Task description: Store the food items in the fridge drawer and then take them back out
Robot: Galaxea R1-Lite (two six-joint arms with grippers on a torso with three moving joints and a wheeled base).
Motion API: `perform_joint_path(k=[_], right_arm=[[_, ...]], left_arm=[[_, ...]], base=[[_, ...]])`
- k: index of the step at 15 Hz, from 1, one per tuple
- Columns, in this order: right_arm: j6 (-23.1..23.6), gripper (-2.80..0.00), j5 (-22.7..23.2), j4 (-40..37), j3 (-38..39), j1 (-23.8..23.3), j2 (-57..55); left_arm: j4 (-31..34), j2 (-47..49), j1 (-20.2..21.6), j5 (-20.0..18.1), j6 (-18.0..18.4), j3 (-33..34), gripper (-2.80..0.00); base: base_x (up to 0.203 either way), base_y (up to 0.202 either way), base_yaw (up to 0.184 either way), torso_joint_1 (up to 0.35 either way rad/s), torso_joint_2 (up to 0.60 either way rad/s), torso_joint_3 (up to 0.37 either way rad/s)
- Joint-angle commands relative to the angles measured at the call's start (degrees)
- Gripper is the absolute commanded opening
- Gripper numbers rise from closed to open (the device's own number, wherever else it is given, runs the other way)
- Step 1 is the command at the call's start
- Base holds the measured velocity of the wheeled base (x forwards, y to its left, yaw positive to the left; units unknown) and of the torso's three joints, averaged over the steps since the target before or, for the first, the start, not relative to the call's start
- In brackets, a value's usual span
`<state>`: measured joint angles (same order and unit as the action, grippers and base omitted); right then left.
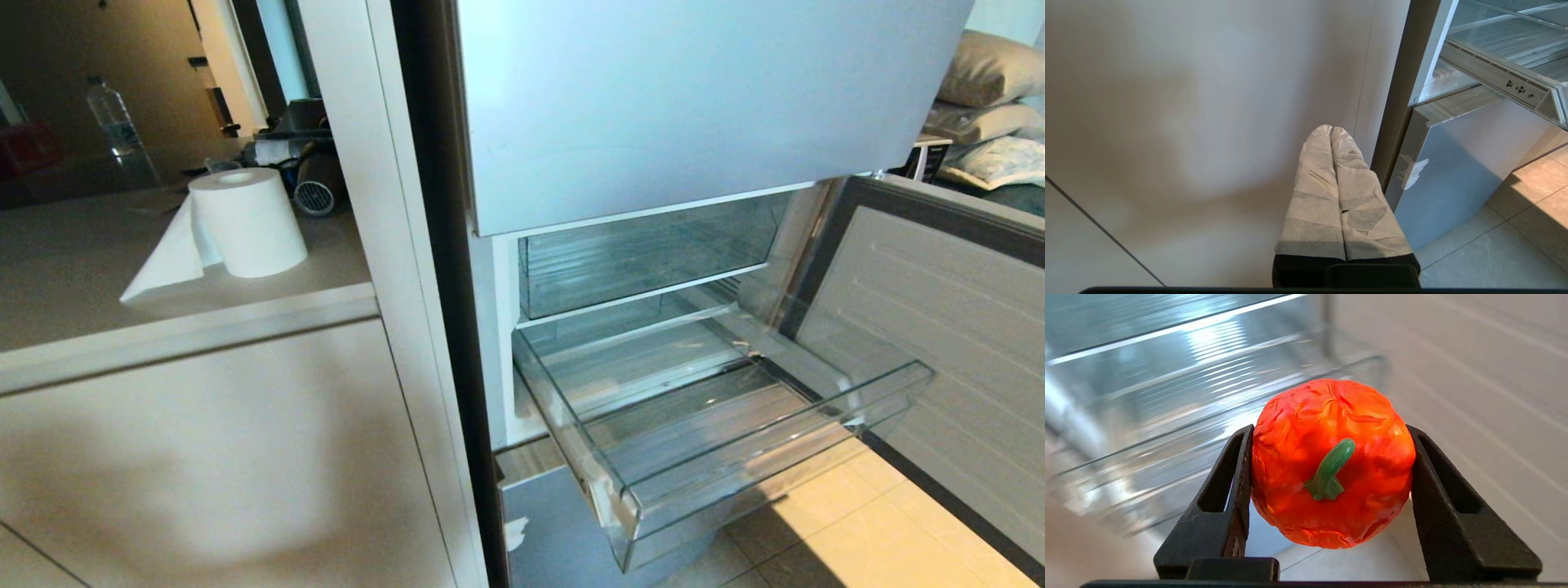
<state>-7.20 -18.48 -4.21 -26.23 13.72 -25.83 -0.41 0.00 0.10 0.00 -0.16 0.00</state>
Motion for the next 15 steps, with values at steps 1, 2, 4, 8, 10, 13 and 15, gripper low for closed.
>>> perform_joint_path(k=[1,2,4,8,10,13,15], right_arm=[[-0.18,-2.8,-1.13,0.12,1.08,-2.33,2.77],[-0.39,-2.8,-0.86,0.31,0.93,-5.57,2.93],[-2.16,-2.8,0.32,2.19,-1.28,-14.93,2.14],[-9.04,-2.8,2.05,10.01,-16.18,-31.93,-10.3],[-10.75,-2.8,2.3,12.86,-22.0,-40.4,-17.6],[-11.51,-2.8,5.86,18.48,-27.31,-56.4,-26.05],[-12.11,-2.8,11.85,20.38,-29.26,-68.15,-31.23]], left_arm=[[-0.02,0.09,-0.01,0.0,-0.02,0.09,-2.8],[-0.02,0.09,-0.01,0.06,-0.02,0.09,-2.8],[-0.02,0.09,-0.01,0.07,-0.02,0.09,-2.8],[-0.02,0.09,-0.01,0.0,-0.02,0.09,-2.8],[-0.02,0.09,-0.01,0.0,-0.02,0.09,-2.8],[-0.02,0.09,-0.01,0.0,-0.02,0.09,-2.8],[-0.02,0.09,-0.01,0.0,-0.02,0.09,-2.8]], base=[[0.0,0.0,0.0,0.0,0.0,0.0],[0.0,0.0,0.0,0.0,0.0,0.0],[0.0,0.0,0.0,0.0,0.0,0.0],[0.0,0.0,0.0,0.0,0.0,0.0],[0.0,0.0,0.0,0.0,0.0,0.0],[0.0,0.0,0.0,0.0,0.0,0.0],[0.0,0.0,0.0,0.0,0.0,0.0]])
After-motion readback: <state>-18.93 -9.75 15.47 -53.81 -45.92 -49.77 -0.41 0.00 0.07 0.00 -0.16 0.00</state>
